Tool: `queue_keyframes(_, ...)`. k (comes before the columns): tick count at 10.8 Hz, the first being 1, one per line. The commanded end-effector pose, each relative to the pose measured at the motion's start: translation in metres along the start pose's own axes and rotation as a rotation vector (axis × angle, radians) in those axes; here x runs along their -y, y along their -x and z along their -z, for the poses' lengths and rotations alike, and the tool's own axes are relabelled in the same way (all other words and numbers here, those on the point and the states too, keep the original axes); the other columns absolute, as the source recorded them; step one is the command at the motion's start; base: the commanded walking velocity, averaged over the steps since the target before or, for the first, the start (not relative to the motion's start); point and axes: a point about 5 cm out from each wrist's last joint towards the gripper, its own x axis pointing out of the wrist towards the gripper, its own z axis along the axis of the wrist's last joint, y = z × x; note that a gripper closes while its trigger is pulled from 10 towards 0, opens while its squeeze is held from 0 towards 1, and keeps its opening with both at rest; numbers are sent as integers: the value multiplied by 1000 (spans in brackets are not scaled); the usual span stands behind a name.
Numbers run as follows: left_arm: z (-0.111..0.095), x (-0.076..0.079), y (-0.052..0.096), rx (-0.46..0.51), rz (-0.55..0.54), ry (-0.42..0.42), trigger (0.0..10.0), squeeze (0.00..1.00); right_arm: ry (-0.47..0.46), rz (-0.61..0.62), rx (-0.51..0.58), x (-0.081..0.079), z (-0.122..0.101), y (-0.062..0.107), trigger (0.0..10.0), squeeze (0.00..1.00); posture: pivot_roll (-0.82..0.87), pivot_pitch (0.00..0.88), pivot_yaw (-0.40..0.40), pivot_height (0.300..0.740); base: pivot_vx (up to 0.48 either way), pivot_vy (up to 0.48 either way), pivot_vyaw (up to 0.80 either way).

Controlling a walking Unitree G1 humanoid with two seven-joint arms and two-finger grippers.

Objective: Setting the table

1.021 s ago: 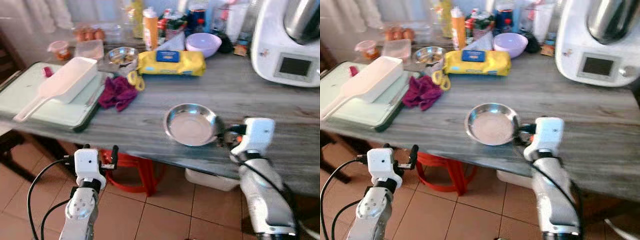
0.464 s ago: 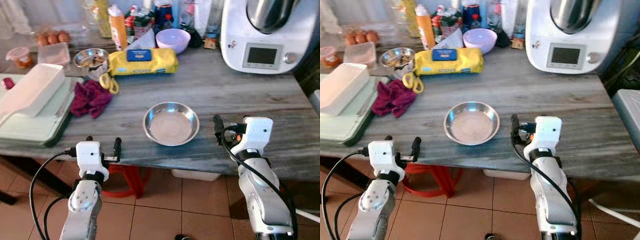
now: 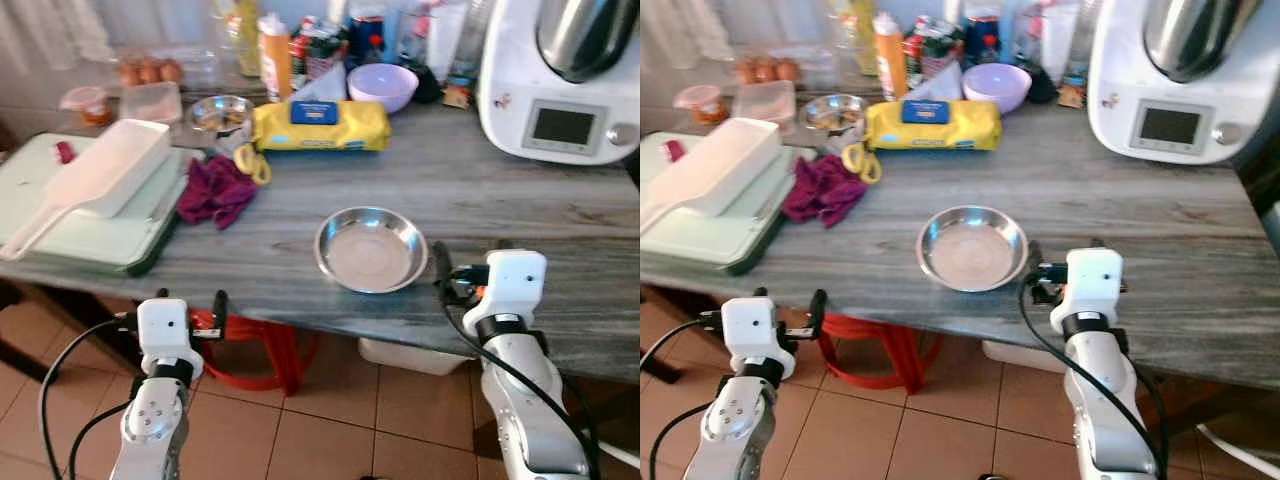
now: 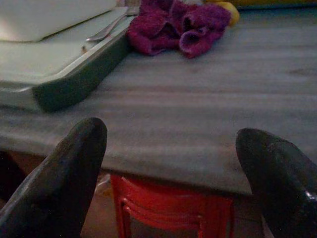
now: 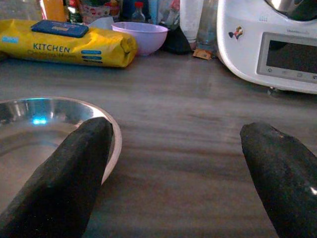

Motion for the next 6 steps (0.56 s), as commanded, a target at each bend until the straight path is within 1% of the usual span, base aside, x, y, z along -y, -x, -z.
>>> queue_keyframes(1,1,-4,4,-2,-20,-16,10000,0,3,14,3,4,0,3,10000,0,-48,128,31,740,0,0,0)
queue_keyframes(3,4,-4,6,-15,-31,-18,10000,0,1,12,-12,5,5,9,10000,0,-48,131,32,740,0,0,0)
queue_keyframes(4,4,-3,4,-18,-27,-24,10000,0,6,2,-17,4,5,9,10000,0,-51,133,34,740,0,0,-494)
queue_keyframes(5,3,-3,2,-18,-27,-32,10000,0,6,0,-12,4,4,6,10000,0,-50,133,36,740,0,0,-763)
queue_keyframes(6,2,-3,1,-17,-25,-37,10000,0,8,0,-8,5,3,4,10000,0,-50,134,38,740,0,0,-419)
